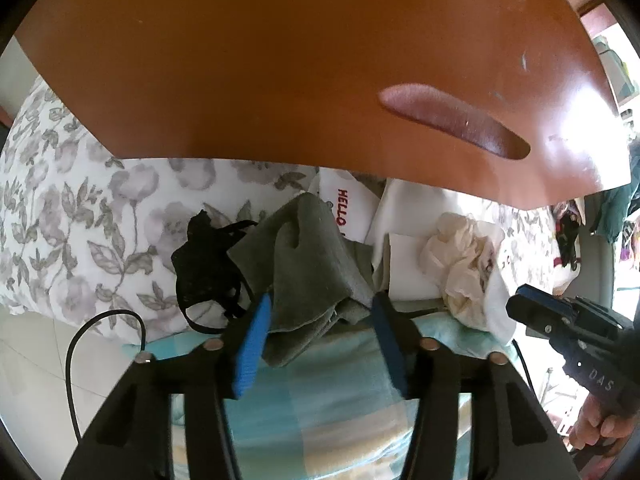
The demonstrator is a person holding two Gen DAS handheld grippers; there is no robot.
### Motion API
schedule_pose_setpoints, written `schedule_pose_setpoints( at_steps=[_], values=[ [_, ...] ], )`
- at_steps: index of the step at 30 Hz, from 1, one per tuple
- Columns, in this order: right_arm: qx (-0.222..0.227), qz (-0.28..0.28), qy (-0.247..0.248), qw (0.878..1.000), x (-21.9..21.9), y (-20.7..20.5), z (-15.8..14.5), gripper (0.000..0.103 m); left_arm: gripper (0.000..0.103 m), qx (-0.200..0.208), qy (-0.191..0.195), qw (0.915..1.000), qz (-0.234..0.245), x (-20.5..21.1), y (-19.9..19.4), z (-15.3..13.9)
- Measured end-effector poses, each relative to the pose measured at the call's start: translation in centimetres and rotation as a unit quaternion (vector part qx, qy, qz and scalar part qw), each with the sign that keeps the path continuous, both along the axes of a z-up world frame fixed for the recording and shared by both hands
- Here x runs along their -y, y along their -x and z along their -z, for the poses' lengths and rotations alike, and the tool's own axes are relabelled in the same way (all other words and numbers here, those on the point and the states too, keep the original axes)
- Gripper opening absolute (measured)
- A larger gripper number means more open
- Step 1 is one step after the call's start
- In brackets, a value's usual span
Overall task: Organize soft objects
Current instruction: 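Lower both socks onto the bed cover and open both tools, then raise both open tools back up to the drawer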
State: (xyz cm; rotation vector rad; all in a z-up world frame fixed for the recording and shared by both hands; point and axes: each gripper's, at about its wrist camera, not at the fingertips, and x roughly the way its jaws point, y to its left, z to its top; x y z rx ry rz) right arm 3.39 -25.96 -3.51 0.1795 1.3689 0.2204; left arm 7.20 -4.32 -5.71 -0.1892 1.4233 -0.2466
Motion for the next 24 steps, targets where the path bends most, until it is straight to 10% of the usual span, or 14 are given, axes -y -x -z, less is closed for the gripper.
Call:
schedule_pose_setpoints(
  at_steps=[10, 24],
  values=[
    [0.022, 0.002, 0.021, 1.000, 0.3, 0.0, -1.1, 0.076, 0.075, 0.003, -0.024, 0.9997, -0.007, -0.2, 0.0, -0.9],
    [0.059, 0.016, 0.033, 0.998, 1.3, 0.6, -2.4, 0.103, 0.090, 0.026, -0.045, 0.9981, -0.033, -1.2, 0.2, -1.9]
  ],
)
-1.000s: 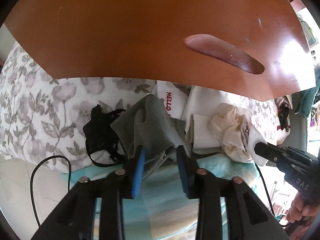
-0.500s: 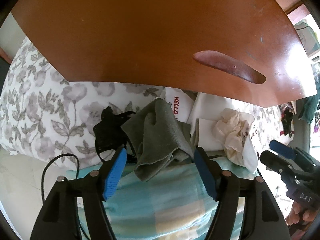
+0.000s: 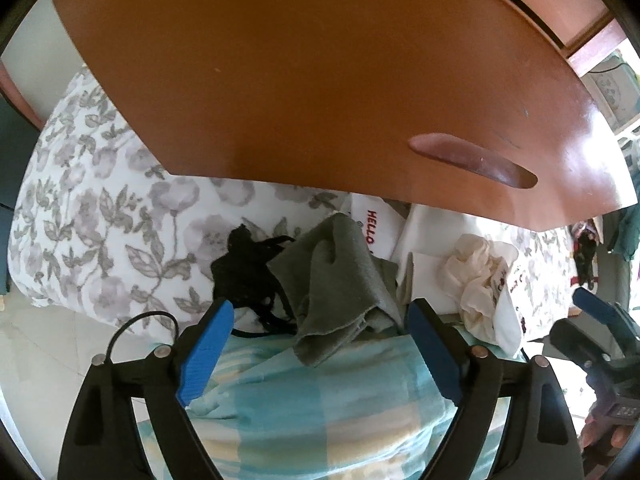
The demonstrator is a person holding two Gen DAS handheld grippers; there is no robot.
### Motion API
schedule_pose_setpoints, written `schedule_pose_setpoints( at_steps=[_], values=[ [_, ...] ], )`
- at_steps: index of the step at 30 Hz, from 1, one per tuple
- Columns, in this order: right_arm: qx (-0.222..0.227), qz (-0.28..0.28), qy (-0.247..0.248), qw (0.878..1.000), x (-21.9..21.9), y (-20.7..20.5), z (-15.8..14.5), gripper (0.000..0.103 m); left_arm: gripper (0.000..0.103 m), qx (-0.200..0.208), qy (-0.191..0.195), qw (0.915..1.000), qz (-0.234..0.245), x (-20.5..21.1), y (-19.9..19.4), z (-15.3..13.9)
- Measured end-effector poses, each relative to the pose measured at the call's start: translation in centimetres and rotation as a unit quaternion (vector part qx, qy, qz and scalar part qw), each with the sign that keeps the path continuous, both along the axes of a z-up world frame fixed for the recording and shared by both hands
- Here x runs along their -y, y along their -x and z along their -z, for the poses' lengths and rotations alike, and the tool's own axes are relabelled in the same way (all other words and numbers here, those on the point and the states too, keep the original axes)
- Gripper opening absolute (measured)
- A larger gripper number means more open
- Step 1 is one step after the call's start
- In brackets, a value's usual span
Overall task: Organize soft objects
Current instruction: 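Raise both open tools back up to the drawer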
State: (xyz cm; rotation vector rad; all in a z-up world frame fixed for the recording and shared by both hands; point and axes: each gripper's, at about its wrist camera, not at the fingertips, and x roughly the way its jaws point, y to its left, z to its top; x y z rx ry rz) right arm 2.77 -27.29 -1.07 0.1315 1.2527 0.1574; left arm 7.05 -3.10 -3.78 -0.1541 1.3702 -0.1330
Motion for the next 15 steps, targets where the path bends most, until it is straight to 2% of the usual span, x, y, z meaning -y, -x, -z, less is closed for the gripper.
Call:
schedule_pose_setpoints(
  at_steps=[4, 15],
  values=[
    [0.013, 0.001, 0.003, 1.000, 0.1, 0.1, -0.5, 0.103, 0.098, 0.015, -0.001, 0.9999, -0.003, -0.2, 0.1, -0.6],
    [0.056, 0.009, 0.011, 0.998, 0.5, 0.6, -3.1, 0.103, 0.099, 0.062, 0.010, 0.9979, 0.016, 0.5, 1.2, -3.8]
  ],
)
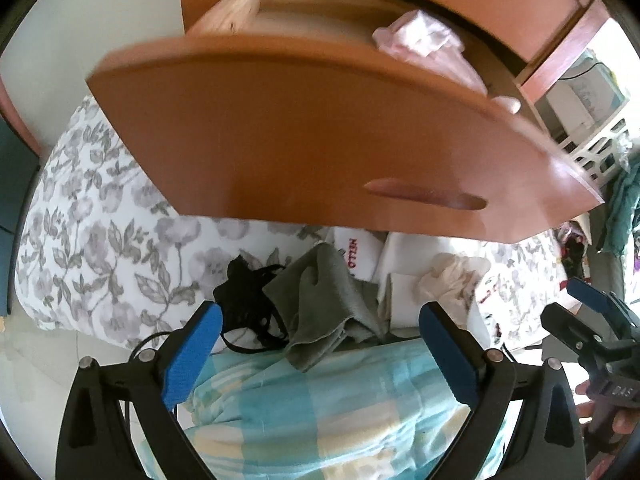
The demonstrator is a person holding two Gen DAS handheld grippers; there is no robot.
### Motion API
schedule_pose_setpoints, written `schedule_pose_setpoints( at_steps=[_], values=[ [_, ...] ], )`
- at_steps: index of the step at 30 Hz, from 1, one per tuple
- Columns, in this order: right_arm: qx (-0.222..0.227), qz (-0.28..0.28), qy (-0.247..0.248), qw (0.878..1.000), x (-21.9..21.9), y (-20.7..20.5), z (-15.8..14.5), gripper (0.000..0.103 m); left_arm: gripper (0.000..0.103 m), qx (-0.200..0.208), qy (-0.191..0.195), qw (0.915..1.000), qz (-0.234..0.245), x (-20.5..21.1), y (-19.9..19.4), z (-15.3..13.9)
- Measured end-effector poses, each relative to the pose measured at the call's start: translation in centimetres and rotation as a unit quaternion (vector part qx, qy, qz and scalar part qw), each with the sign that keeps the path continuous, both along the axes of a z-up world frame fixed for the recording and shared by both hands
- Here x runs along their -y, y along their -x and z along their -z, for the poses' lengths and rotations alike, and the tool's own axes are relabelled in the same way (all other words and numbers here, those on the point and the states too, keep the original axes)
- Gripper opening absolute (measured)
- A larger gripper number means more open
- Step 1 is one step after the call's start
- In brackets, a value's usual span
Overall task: Organize soft objects
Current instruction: 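Raise both open tools back up to the drawer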
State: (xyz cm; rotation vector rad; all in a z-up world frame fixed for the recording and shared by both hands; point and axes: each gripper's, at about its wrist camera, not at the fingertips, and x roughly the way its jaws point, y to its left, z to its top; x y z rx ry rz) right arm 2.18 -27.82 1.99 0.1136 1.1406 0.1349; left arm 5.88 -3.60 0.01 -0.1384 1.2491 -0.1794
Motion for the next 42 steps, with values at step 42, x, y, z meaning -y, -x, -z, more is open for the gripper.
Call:
schedule_pose_setpoints(
  at_steps=[42],
  values=[
    [0.217, -0.010, -0.024, 0.976, 0.6, -2.6, -13.0, 0.103, 0.099, 0.221, 0.078, 0.9718, -0.022, -1.9, -3.8, -13.8]
  ],
)
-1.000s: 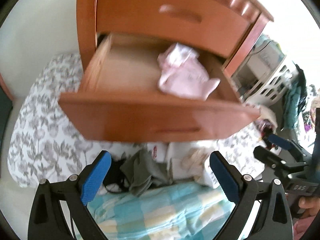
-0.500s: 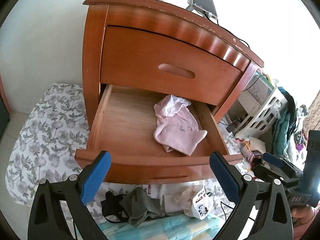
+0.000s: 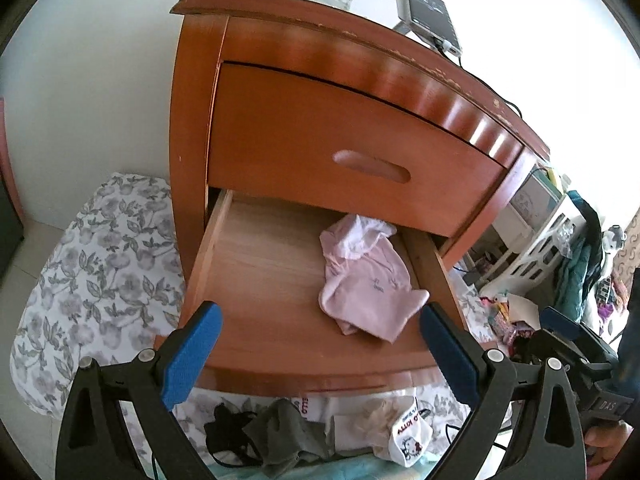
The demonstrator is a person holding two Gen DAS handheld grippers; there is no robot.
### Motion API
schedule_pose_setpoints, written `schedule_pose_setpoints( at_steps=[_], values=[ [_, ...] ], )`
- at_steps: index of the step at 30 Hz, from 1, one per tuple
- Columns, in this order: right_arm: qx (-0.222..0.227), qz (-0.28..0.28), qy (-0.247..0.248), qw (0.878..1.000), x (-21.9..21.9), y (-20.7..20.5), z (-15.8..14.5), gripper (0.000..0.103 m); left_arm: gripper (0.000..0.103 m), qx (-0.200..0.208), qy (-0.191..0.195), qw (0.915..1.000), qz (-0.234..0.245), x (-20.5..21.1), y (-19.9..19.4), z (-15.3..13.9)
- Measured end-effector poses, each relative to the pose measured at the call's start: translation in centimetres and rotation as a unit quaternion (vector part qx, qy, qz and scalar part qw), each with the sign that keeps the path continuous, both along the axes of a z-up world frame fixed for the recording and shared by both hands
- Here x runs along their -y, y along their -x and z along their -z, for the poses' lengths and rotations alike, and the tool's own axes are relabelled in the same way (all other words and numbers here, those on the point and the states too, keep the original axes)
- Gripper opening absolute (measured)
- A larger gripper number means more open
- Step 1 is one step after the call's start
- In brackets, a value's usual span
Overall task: Organize soft objects
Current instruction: 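Raise both open tools back up to the drawer, then move both open tools into the drawer toward the pink socks and shirt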
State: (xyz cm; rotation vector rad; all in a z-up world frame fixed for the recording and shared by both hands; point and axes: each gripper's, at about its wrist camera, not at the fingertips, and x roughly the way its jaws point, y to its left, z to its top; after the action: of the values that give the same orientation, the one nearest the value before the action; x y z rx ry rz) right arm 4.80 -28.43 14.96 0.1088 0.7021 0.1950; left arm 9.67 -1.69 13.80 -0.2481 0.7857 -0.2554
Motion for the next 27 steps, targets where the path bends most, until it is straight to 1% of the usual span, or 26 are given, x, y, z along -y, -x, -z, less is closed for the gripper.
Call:
schedule_pose_setpoints(
  at_steps=[2, 5, 7, 9, 17, 20, 22, 24, 25, 27],
  values=[
    [-0.001, 0.001, 0.006, 1.000, 0.0, -0.6, -0.1, 0.103, 0.099, 0.002, -0.002, 1.0000, -0.004, -0.1, -0.6, -0.2],
    [-0.006, -0.004, 0.001, 1.000, 0.2, -1.6, -0.2, 0.103, 0.099, 0.003, -0.003, 1.0000, -0.006, -0.3, -1.7, -0.4],
    [-0.009, -0.005, -0.001, 1.000, 0.3, -2.3, -0.1, 0.103, 0.099, -0.003, 0.005, 1.0000, -0.002, -0.3, -2.6, -0.3],
    [-0.015, -0.006, -0.002, 1.000, 0.4, -3.2, 0.0, 0.103, 0.099, -0.015, 0.006, 0.9999, 0.003, -0.1, -3.5, -0.2],
    [-0.058, -0.012, -0.002, 0.998, 0.9, -7.0, 1.9, 0.103, 0.099, -0.066, -0.036, 0.9969, 0.023, 2.1, -7.6, 1.6],
    [-0.080, -0.012, -0.006, 0.997, 1.4, -8.7, 2.8, 0.097, 0.099, -0.088, -0.049, 0.9944, 0.032, 2.9, -9.0, 2.8],
    [-0.093, -0.011, -0.005, 0.996, 1.6, -9.5, 3.4, 0.089, 0.099, -0.102, -0.056, 0.9924, 0.040, 3.5, -9.7, 3.7],
    [-0.110, -0.008, -0.008, 0.994, 1.9, -10.5, 4.3, 0.086, 0.099, -0.116, -0.065, 0.9898, 0.049, 4.2, -10.3, 4.8],
    [-0.119, -0.008, -0.008, 0.993, 2.0, -10.9, 4.7, 0.083, 0.099, -0.123, -0.065, 0.9889, 0.053, 4.5, -10.6, 5.2],
    [-0.135, -0.010, -0.002, 0.991, 2.0, -11.6, 5.7, 0.081, 0.099, -0.137, -0.064, 0.9867, 0.059, 5.0, -11.0, 6.1]
  ],
)
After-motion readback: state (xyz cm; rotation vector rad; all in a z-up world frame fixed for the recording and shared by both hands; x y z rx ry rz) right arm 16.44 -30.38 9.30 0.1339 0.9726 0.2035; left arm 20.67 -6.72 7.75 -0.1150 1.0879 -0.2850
